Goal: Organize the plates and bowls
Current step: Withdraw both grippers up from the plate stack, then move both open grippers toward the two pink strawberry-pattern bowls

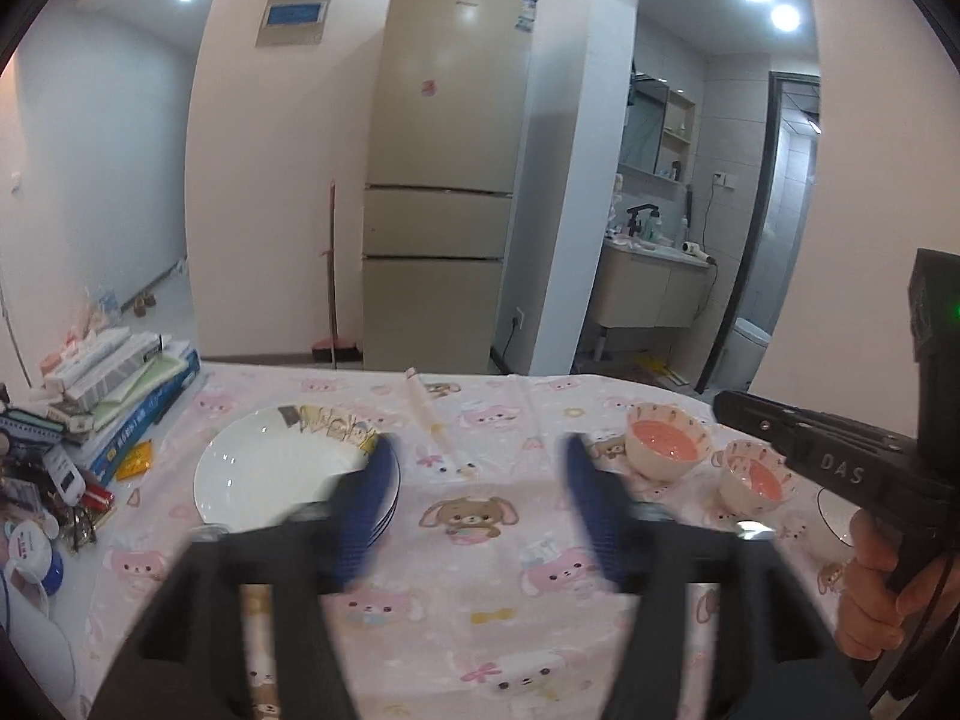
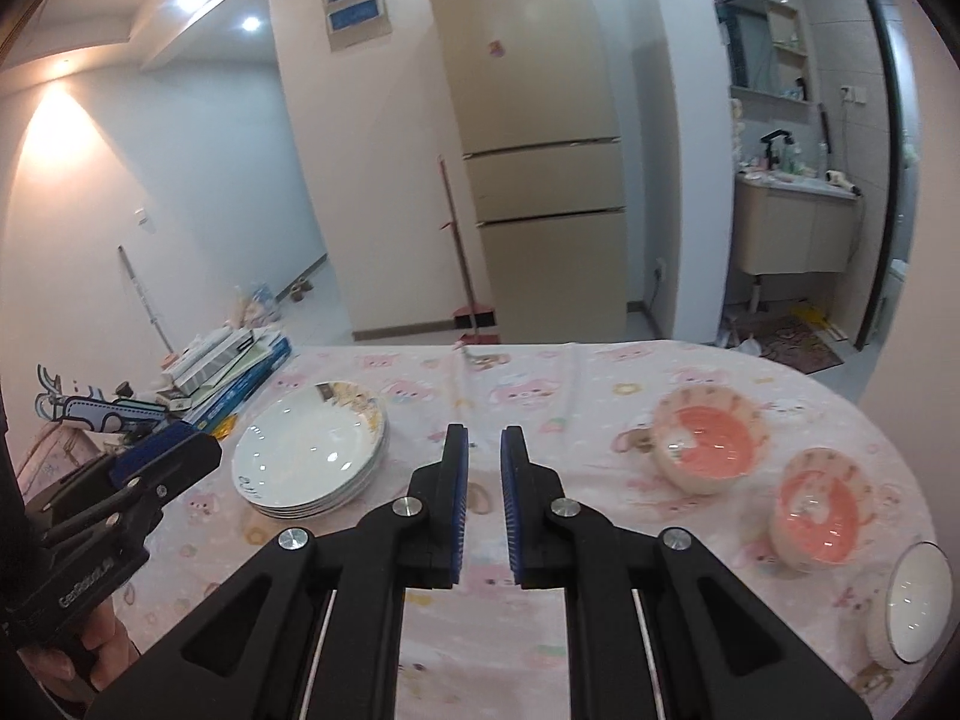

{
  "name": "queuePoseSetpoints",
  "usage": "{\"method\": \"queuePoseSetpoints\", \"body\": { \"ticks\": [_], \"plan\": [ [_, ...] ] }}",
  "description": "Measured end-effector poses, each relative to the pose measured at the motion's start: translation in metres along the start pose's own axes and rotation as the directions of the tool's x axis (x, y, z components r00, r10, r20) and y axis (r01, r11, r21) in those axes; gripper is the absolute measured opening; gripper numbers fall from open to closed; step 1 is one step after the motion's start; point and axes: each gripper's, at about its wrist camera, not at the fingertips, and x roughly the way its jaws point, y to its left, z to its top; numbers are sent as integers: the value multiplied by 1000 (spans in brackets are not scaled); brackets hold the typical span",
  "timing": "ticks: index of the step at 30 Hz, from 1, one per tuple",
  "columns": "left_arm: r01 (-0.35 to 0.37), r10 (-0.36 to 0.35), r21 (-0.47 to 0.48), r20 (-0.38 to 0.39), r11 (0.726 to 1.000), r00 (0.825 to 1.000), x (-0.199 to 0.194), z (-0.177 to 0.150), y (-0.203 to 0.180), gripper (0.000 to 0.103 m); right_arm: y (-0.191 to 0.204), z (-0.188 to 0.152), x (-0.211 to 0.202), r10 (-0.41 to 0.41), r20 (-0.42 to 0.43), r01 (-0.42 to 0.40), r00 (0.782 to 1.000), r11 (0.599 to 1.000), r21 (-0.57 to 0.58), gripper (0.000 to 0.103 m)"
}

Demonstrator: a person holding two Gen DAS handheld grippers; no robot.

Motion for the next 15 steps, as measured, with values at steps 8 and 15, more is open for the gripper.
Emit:
{"method": "queuePoseSetpoints", "body": {
  "ticks": [8, 15],
  "plan": [
    [49, -51, 68, 29, 996, 998, -4, -1, -48, 88, -48, -9, -43, -117, 67, 114, 991, 993, 40, 28],
    [83, -90, 90, 77, 992, 993, -16, -2, -74, 95, -65, -17, -68, -179, 94, 175, 979, 983, 48, 48]
  ]
}}
